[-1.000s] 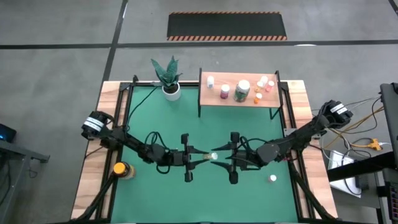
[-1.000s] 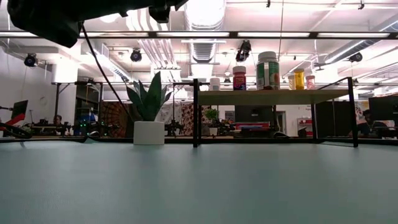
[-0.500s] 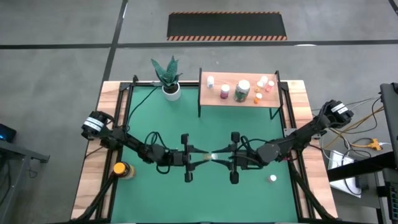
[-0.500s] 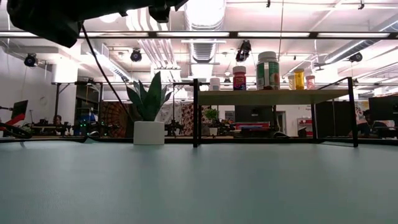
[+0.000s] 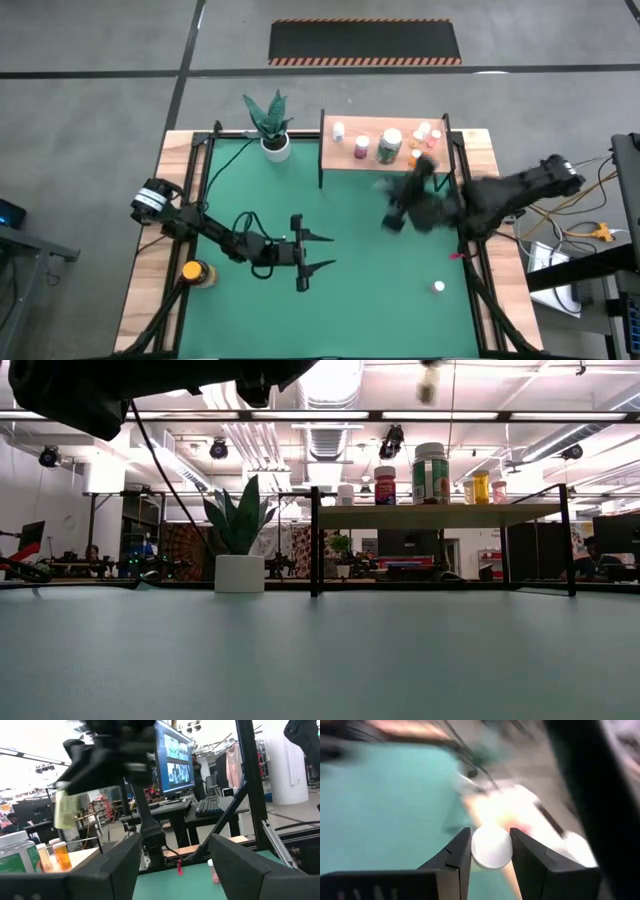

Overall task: Pick and place medicine bottles onto shelf by color
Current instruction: Put the light yellow pill bottle on the shelf

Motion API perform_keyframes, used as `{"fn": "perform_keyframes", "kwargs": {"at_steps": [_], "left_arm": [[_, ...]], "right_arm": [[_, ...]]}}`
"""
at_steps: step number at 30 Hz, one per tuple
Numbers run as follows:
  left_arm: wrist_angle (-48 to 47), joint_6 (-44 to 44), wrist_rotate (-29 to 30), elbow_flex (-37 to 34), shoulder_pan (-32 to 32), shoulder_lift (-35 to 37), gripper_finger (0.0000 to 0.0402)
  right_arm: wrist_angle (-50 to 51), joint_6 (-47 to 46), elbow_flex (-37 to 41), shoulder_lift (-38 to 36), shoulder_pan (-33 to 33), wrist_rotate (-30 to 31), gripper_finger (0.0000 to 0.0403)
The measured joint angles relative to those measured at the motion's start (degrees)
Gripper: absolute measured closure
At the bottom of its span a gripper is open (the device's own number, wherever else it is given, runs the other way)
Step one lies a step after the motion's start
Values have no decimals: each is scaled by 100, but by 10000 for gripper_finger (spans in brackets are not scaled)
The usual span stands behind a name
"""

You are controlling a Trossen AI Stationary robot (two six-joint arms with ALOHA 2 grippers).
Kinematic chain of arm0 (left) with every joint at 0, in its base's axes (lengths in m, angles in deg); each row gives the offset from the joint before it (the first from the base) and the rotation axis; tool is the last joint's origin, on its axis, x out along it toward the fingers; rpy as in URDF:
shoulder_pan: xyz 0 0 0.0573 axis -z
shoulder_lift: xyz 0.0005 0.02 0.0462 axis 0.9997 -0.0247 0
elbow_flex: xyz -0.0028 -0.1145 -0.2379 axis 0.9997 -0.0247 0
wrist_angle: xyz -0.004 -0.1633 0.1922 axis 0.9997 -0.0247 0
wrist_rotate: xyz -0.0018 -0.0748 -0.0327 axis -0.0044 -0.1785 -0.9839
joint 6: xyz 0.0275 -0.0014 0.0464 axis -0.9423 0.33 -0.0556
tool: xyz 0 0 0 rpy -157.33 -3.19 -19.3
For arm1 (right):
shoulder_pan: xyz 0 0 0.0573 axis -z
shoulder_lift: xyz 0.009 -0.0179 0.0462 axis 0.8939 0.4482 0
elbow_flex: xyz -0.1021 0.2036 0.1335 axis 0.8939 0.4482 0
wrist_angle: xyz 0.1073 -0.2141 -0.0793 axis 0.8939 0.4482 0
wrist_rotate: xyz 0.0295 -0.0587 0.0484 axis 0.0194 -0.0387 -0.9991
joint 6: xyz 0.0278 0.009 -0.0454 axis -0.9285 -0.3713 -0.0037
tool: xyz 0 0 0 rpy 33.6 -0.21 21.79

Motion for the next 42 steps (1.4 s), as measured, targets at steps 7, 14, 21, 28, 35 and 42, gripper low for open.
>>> {"fn": "perform_keyframes", "kwargs": {"at_steps": [7,14,21,28,35,42], "left_arm": [[4,2,2,47,-4,0,185],[7,0,2,76,-7,0,185],[7,3,2,71,-4,0,185],[5,11,2,65,-4,0,185],[5,11,2,69,-2,0,185],[7,11,0,85,-2,0,185]], "right_arm": [[4006,-2775,-838,-762,1637,173,299],[3485,-2842,157,-1735,2587,-453,299],[2841,-2561,1073,-1857,3123,-832,299],[2253,-2199,1551,-1859,3655,-1182,298],[2178,-1941,1652,-1821,4200,-1211,298],[2012,-1898,1841,-1725,4414,-1459,298]]}}
